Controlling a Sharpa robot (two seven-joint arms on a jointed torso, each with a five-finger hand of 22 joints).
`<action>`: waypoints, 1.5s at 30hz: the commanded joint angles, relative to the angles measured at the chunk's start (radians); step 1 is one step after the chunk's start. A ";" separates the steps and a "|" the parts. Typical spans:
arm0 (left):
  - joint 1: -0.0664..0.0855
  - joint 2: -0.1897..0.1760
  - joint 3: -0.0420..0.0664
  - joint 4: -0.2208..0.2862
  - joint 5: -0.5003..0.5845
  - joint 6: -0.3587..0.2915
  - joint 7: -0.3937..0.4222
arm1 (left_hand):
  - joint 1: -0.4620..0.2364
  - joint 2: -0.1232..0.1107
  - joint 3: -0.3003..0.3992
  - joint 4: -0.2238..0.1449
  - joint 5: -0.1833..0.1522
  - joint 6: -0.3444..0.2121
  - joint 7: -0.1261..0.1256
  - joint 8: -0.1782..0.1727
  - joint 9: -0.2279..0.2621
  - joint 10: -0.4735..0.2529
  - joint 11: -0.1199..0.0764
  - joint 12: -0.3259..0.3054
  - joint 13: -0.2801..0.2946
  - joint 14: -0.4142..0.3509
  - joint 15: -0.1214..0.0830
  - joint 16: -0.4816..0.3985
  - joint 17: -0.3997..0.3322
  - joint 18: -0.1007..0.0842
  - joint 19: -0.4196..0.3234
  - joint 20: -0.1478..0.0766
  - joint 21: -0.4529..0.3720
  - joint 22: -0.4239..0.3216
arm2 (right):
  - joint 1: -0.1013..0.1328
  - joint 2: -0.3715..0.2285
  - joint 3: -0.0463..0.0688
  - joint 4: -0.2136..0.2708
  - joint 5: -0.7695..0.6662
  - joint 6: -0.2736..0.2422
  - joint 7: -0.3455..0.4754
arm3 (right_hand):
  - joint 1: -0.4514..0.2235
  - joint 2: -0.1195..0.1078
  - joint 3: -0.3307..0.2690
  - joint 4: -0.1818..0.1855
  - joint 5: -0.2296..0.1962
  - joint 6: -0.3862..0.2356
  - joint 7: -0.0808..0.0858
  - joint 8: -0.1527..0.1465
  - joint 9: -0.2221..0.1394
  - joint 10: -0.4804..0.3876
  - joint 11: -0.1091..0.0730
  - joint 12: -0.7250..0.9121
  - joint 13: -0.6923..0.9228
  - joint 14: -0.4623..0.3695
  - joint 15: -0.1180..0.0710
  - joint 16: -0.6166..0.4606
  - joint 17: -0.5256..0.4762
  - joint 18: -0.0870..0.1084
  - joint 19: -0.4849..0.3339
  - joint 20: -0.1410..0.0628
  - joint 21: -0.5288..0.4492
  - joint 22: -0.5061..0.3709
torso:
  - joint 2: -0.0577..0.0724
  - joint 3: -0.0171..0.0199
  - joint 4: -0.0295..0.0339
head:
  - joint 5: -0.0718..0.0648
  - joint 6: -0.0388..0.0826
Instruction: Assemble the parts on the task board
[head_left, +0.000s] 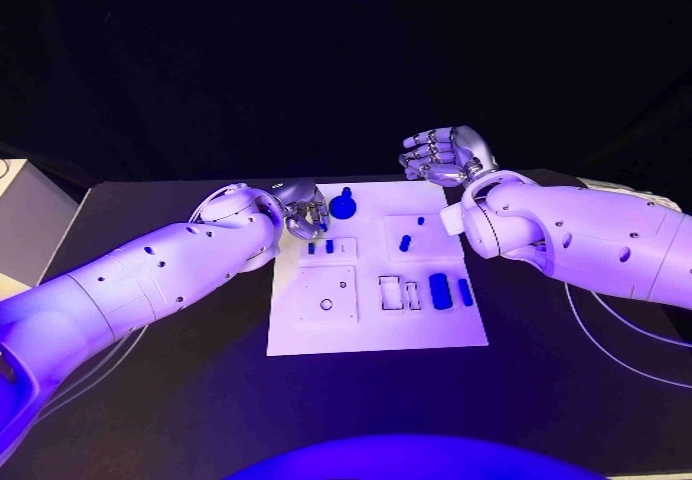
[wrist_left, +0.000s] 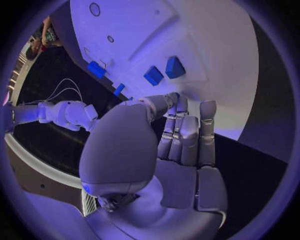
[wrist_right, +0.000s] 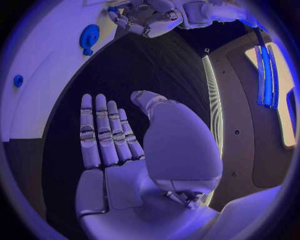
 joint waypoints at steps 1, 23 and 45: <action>-0.005 0.004 -0.005 0.000 -0.001 0.046 -0.001 | -0.010 -0.001 -0.007 -0.001 0.003 0.005 -0.001 0.002 0.001 0.007 0.001 -0.003 0.001 0.002 -0.002 0.007 0.000 0.002 0.001 -0.001 0.000 -0.003 | 0.000 0.001 0.000 0.000 -0.004 0.014 0.013 | -0.007 0.003 0.001 -0.005 0.006 -0.003 0.043 -0.006 -0.002 0.002 0.007 -0.006 -0.001 0.002 0.006 -0.006 -0.001 0.014 -0.005 -0.001 -0.001 -0.001 | 0.000 0.0006 -0.0004 | -0.001 -0.001; -0.005 0.002 -0.008 0.000 -0.003 0.019 0.004 | -0.004 0.001 -0.057 -0.011 0.004 -0.040 0.003 -0.058 -0.009 -0.067 0.001 0.087 0.073 -0.013 -0.001 0.021 -0.002 0.003 -0.014 -0.002 -0.015 -0.020 | -0.001 0.001 0.000 -0.002 -0.003 0.014 0.013 | -0.007 0.003 0.001 -0.005 0.007 -0.002 0.043 -0.006 -0.002 0.002 0.007 -0.006 -0.002 0.003 0.006 -0.007 -0.002 0.014 -0.005 -0.001 -0.001 -0.002 | -0.001 -0.0004 0.0005 | -0.004 -0.001; -0.008 -0.007 -0.008 0.007 -0.007 -0.018 -0.011 | -0.008 -0.013 -0.058 0.003 0.003 -0.110 0.004 -0.122 -0.029 -0.175 0.002 0.245 0.154 -0.017 0.002 0.039 -0.002 0.004 -0.014 0.002 -0.017 -0.021 | -0.002 -0.001 0.000 -0.001 -0.002 0.014 0.014 | -0.008 0.003 0.002 -0.006 0.009 -0.002 0.044 -0.007 -0.002 0.002 0.007 -0.006 -0.004 0.003 0.006 -0.008 -0.003 0.014 -0.005 -0.001 0.000 -0.004 | -0.001 -0.0003 0.0004 | -0.005 -0.002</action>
